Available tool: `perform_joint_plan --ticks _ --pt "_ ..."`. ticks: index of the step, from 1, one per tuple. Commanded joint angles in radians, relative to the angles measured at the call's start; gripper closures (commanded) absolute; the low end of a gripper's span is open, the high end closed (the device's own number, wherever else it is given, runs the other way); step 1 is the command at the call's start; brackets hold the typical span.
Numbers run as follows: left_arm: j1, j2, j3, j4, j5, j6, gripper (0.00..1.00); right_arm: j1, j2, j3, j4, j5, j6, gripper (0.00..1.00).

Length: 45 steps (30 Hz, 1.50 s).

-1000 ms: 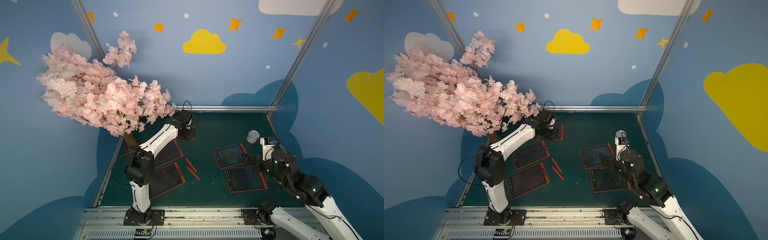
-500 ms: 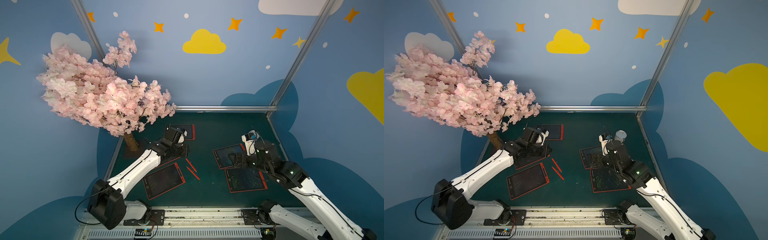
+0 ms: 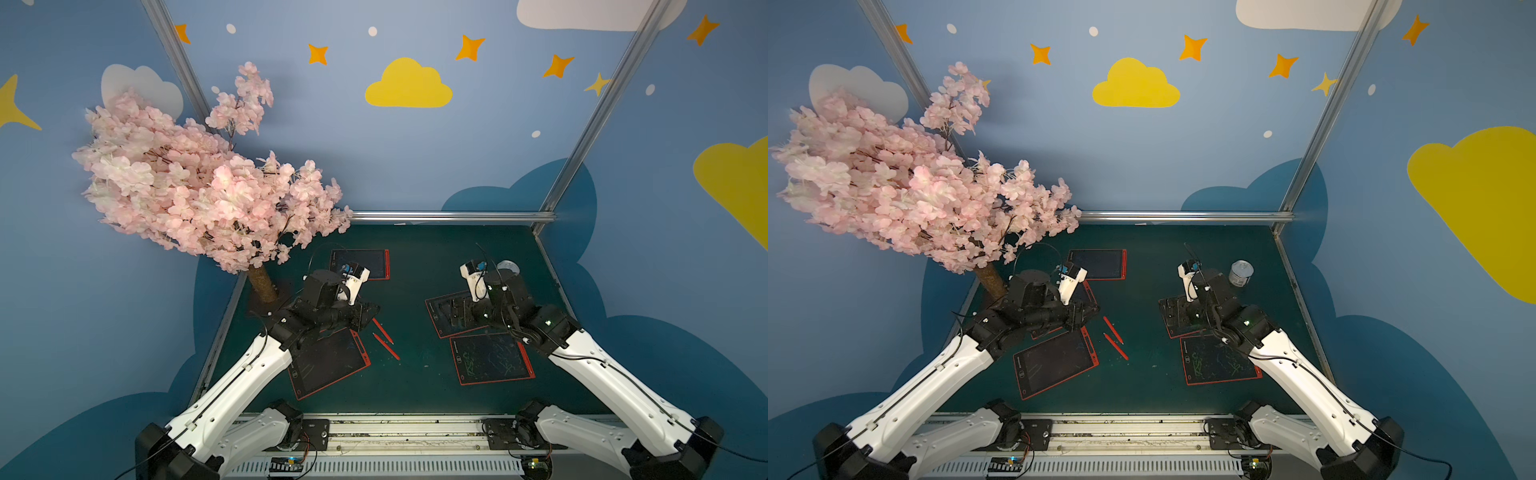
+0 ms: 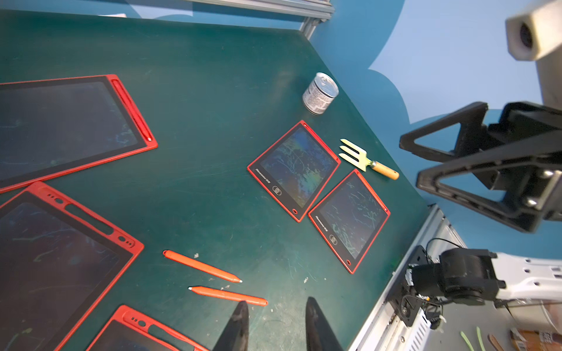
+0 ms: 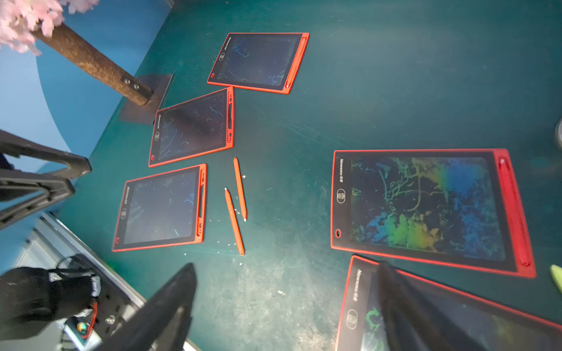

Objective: Place the stylus back onto the writing tablet
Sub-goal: Place the stylus on the writing tablet, then pick up the stylus from the center of the board.

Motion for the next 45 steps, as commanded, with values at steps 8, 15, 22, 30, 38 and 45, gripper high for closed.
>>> perform_joint_plan --ticks 8,15,22,30,38,45 --pt "0.004 -0.166 -0.098 -0.011 -0.027 0.053 0.64 0.036 0.126 -0.038 0.131 -0.188 -0.013 0.5" --pt "0.003 -0.211 -0.107 -0.028 0.06 0.106 0.61 0.12 0.271 0.002 0.136 -0.196 -0.046 0.54" --pt "0.006 -0.23 -0.122 -0.012 0.084 0.137 0.56 0.197 0.382 0.028 0.174 -0.158 -0.021 0.55" --pt "0.017 -0.229 -0.124 -0.015 0.101 0.147 0.07 0.21 0.604 0.215 -0.024 -0.17 -0.02 0.61" --pt "0.02 -0.261 -0.128 -0.021 0.09 0.15 0.01 0.207 0.763 0.314 -0.027 -0.219 -0.034 0.66" --pt "0.021 -0.273 -0.139 -0.005 0.104 0.144 0.01 0.209 0.862 0.364 -0.02 -0.208 -0.021 0.76"
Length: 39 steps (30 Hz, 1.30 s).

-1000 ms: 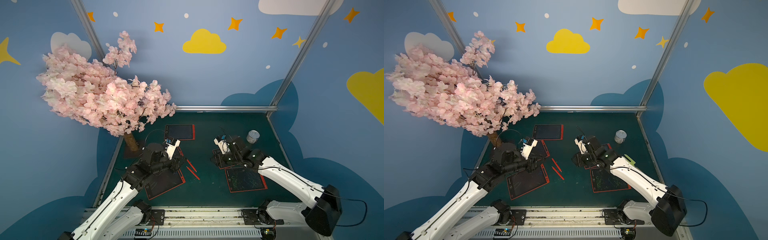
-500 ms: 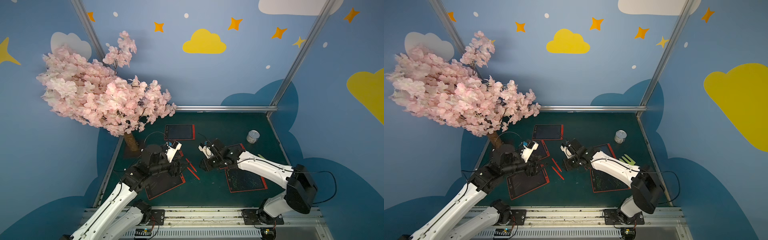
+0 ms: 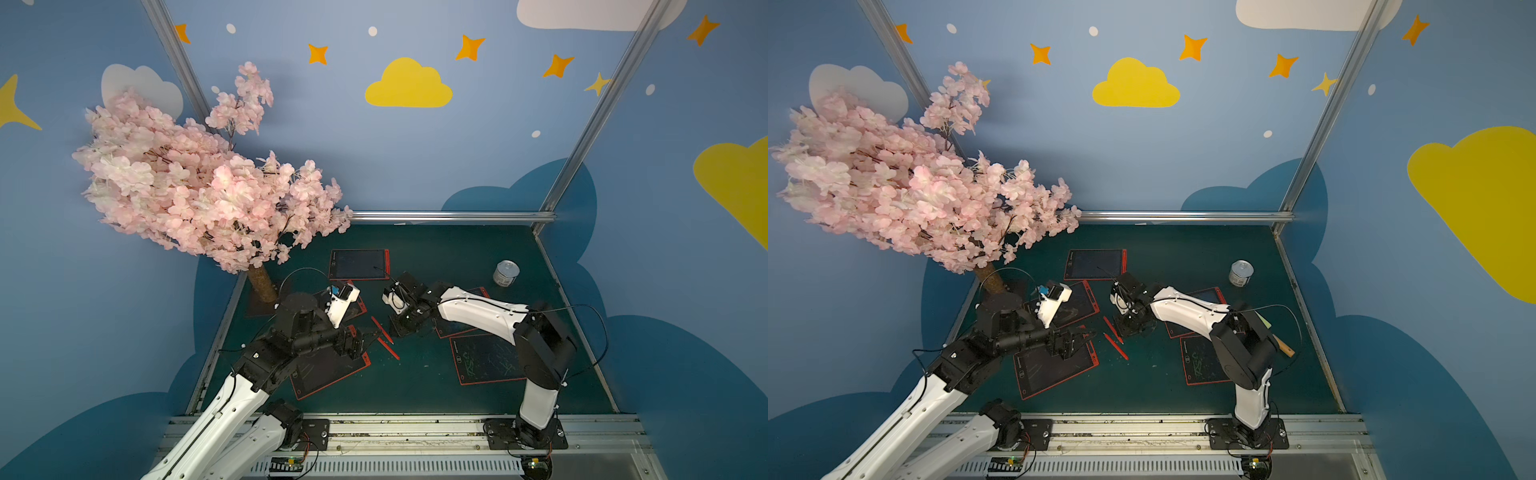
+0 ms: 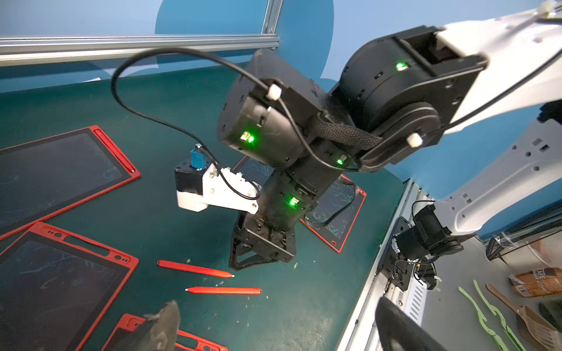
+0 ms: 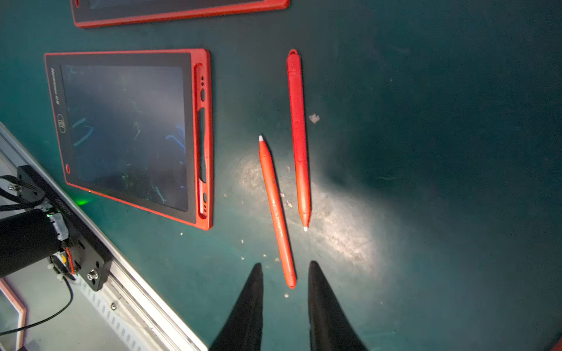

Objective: Place the stylus back onto the writing tablet
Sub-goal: Pick up the stylus from the center of the board.

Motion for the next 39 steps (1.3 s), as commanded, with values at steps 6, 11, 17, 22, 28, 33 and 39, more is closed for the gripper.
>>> perform_joint_plan --ticks 6,11,17,22,28,33,39 --pt "0.01 0.024 0.002 0.001 0.027 0.013 0.01 -0.004 0.085 0.073 -0.025 0.025 0.013 0.78" --pt "0.017 0.026 0.001 0.004 0.037 0.012 0.01 -0.002 0.125 0.099 -0.023 0.019 0.011 0.79" --pt "0.021 0.027 0.0 0.007 0.052 0.009 0.01 -0.003 0.164 0.117 -0.027 0.026 0.012 0.82" --pt "0.022 0.03 0.003 -0.001 0.044 0.01 0.01 -0.002 0.187 0.134 -0.042 0.03 0.004 0.82" --pt "0.024 0.028 0.004 -0.001 0.045 0.011 0.02 -0.001 0.2 0.132 -0.039 0.025 0.007 0.82" --pt "0.024 0.032 0.005 -0.004 0.044 0.009 0.02 0.002 0.213 0.135 -0.039 0.02 0.009 0.83" --pt "0.024 0.032 0.006 -0.005 0.043 0.01 0.02 0.005 0.23 0.148 -0.051 0.033 0.005 0.84"
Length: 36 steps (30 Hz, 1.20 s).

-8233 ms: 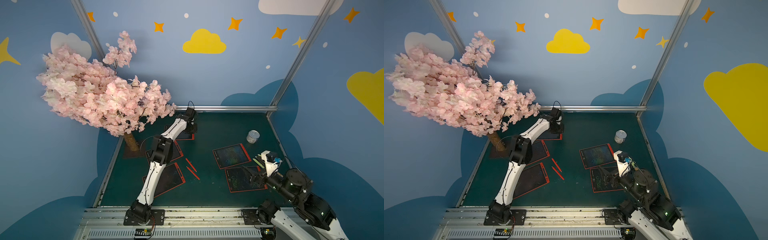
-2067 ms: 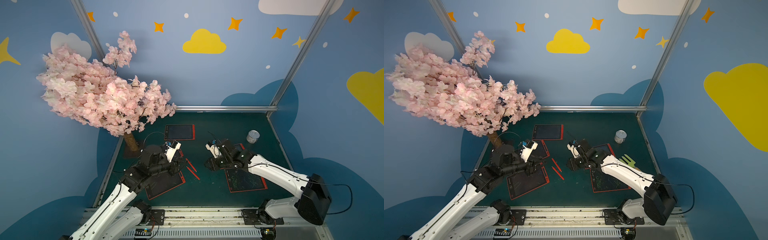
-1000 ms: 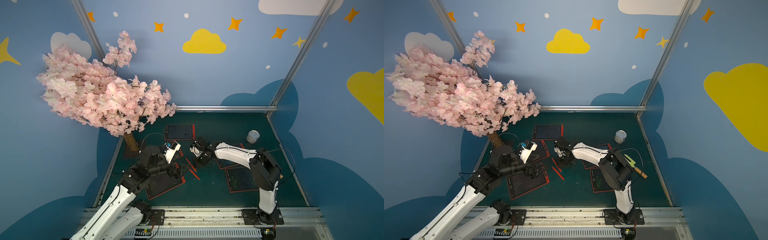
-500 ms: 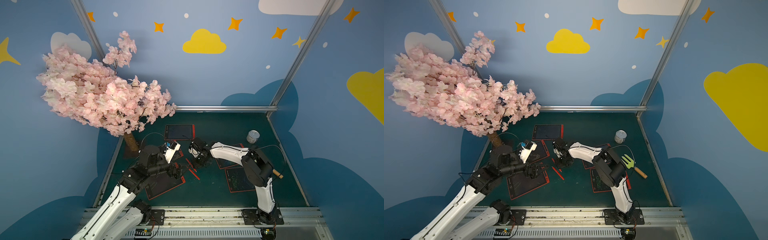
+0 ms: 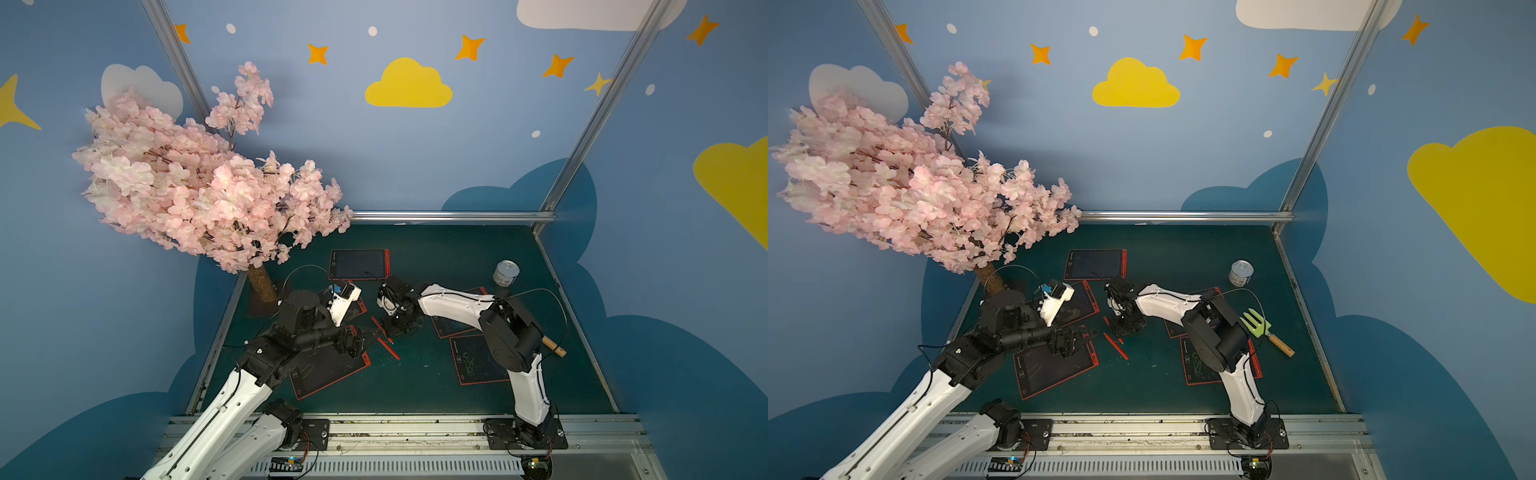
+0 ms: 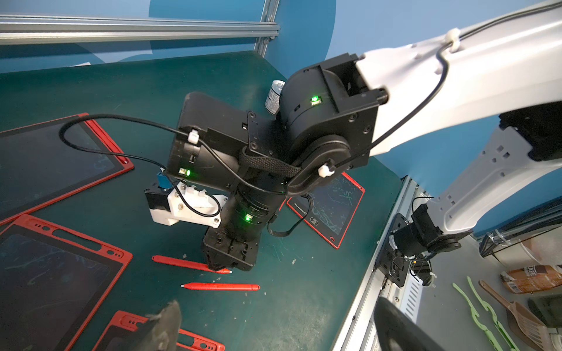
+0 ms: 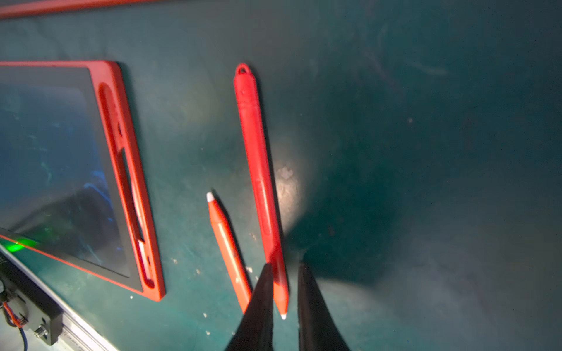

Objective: Place the stylus back onto the writing tablet
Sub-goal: Pick up the stylus from the center of the board.

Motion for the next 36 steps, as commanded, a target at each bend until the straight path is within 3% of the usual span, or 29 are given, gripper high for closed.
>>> perform_joint_plan --ticks 1,27,36 --pt "0.004 -0.001 0.007 -0.006 0.013 0.008 0.02 0.007 0.031 0.029 -0.033 0.014 0.0 0.84" --pt "0.01 -0.008 0.002 0.001 0.026 0.001 0.02 0.054 0.083 0.09 -0.115 0.12 -0.032 0.95" --pt "0.014 -0.008 0.003 0.005 0.033 -0.002 0.02 0.068 0.106 0.114 -0.134 0.139 -0.038 0.89"
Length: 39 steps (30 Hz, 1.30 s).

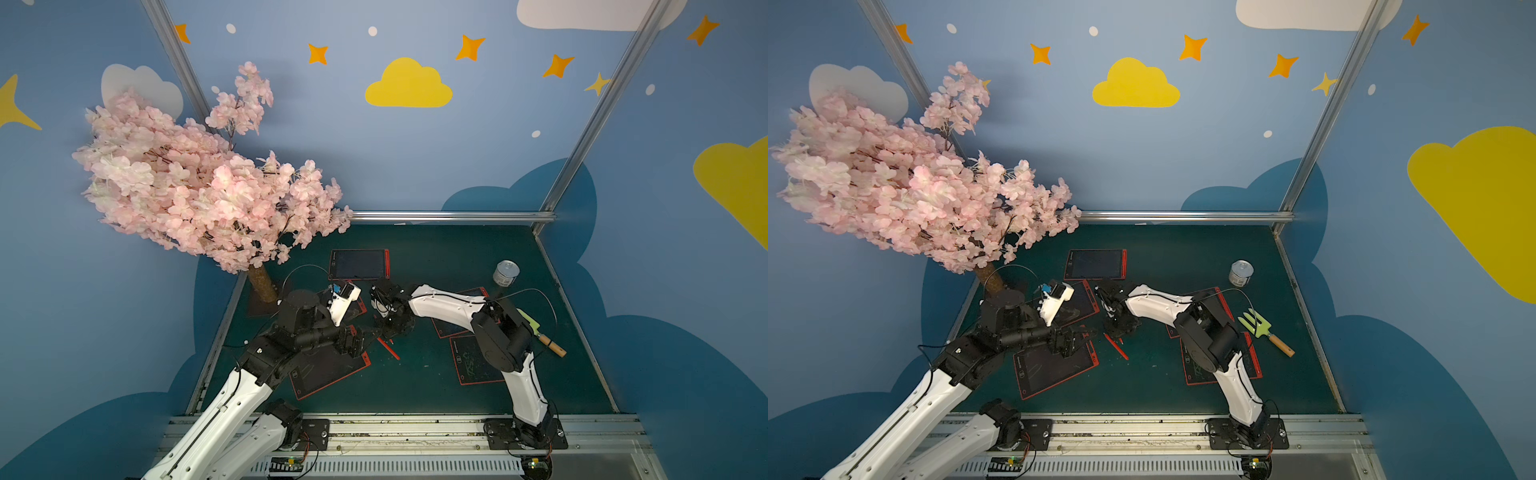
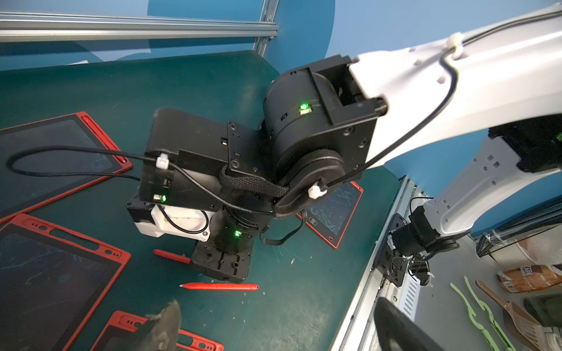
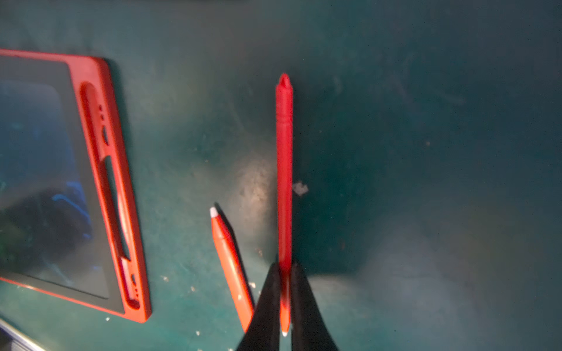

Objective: Place the stylus back onto the writing tablet
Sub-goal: Pick up the stylus from the center of the board.

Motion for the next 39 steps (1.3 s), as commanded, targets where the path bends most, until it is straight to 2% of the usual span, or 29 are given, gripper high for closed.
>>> perform_joint_plan --ticks 1,12,25,29,32,39 --pt "0.006 -0.007 0.002 0.006 0.021 -0.002 0.02 0.013 0.049 0.01 -0.045 0.025 -0.009 0.89" --pt "0.011 -0.008 0.002 0.008 0.022 -0.01 0.02 0.028 0.055 0.014 -0.06 0.085 -0.006 0.96" --pt "0.015 -0.005 0.002 0.009 0.022 -0.021 0.02 0.048 0.061 0.017 -0.062 0.135 0.002 0.9" --pt "0.02 -0.003 0.003 0.012 0.016 -0.027 0.02 0.047 0.057 0.02 -0.065 0.143 0.0 0.95" --pt "0.021 0.003 0.003 0.018 -0.006 -0.046 0.01 0.043 0.045 0.018 -0.063 0.146 0.01 0.99" --pt "0.014 0.026 0.005 0.0 -0.095 -0.154 0.02 -0.007 -0.07 -0.084 -0.004 0.122 0.041 1.0"
